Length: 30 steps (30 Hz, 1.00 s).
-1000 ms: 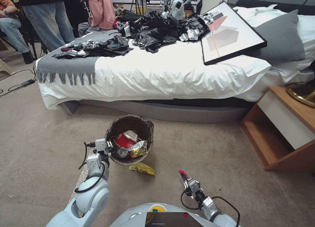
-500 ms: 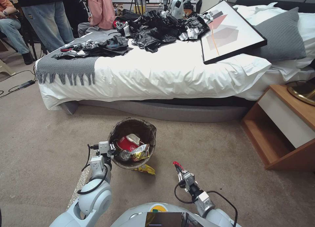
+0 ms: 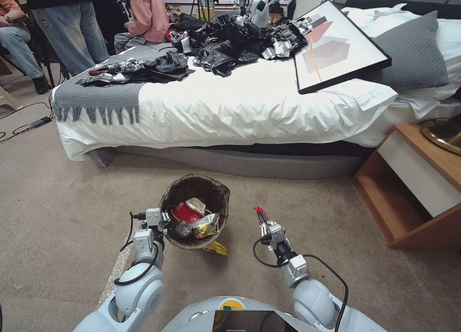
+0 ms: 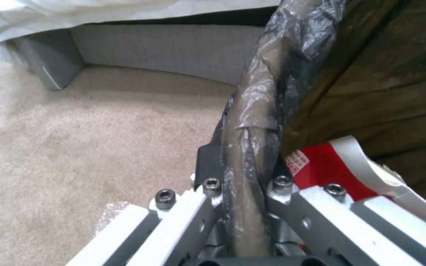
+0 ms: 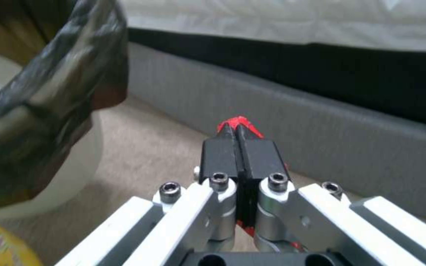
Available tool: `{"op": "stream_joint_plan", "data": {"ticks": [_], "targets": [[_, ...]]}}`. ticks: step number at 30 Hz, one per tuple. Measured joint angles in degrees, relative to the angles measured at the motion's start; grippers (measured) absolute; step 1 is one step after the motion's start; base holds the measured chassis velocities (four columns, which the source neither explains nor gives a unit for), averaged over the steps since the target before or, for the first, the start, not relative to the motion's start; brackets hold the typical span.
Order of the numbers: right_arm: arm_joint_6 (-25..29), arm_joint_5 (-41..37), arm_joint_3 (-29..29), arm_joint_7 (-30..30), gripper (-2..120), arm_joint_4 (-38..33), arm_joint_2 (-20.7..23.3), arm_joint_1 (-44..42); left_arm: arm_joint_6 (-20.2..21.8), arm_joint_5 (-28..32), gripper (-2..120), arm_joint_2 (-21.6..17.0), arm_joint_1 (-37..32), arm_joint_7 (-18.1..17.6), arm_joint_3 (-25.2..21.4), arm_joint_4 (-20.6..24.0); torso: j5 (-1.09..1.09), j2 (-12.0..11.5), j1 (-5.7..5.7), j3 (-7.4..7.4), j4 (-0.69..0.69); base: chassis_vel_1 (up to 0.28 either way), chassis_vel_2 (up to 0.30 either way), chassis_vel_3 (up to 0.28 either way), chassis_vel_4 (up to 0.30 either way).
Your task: Pick up the trash bin, then pick up the garbage from the floor and place it into the trash bin.
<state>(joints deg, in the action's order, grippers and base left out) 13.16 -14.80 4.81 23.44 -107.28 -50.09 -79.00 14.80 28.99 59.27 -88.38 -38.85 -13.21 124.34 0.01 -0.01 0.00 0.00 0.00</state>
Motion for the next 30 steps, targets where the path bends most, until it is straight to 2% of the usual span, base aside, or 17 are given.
{"op": "stream_joint_plan", "data": {"ticks": [10, 21, 28, 30], "targets": [[-1.0, -2.7, -2.1, 0.8, 0, -4.1, 2.2, 1.5, 0.0, -0.1, 0, 0.0, 0.0, 0.0, -0.2, 0.0, -0.01, 0.0, 0.00, 0.00, -0.01, 0.000, 0.000, 0.000, 0.000], [-2.7, -9.1, -7.1, 1.3, 0, -14.8, 6.4, 5.4, 0.1, -0.2, 0, 0.1, 0.4, 0.0, 0.4, -0.7, -0.01, 0.0, 0.00, 0.00, 0.00, 0.000, 0.000, 0.000, 0.000], [-1.5, -12.3, -7.9, -1.7, 0, -19.3, 8.2, 8.3, 0.3, -0.2, 0, 0.0, 0.8, 0.2, 0.9, -1.2, -0.01, 0.0, 0.00, 0.00, -0.01, 0.000, 0.000, 0.000, 0.000], [-0.3, -13.9, -6.8, -4.0, 0, -20.8, 9.3, 11.7, 0.5, -0.2, 0, -0.1, 1.0, 0.2, 1.4, -1.4, -0.01, 0.0, 0.00, 0.00, 0.01, 0.000, 0.000, 0.000, 0.000]]}}
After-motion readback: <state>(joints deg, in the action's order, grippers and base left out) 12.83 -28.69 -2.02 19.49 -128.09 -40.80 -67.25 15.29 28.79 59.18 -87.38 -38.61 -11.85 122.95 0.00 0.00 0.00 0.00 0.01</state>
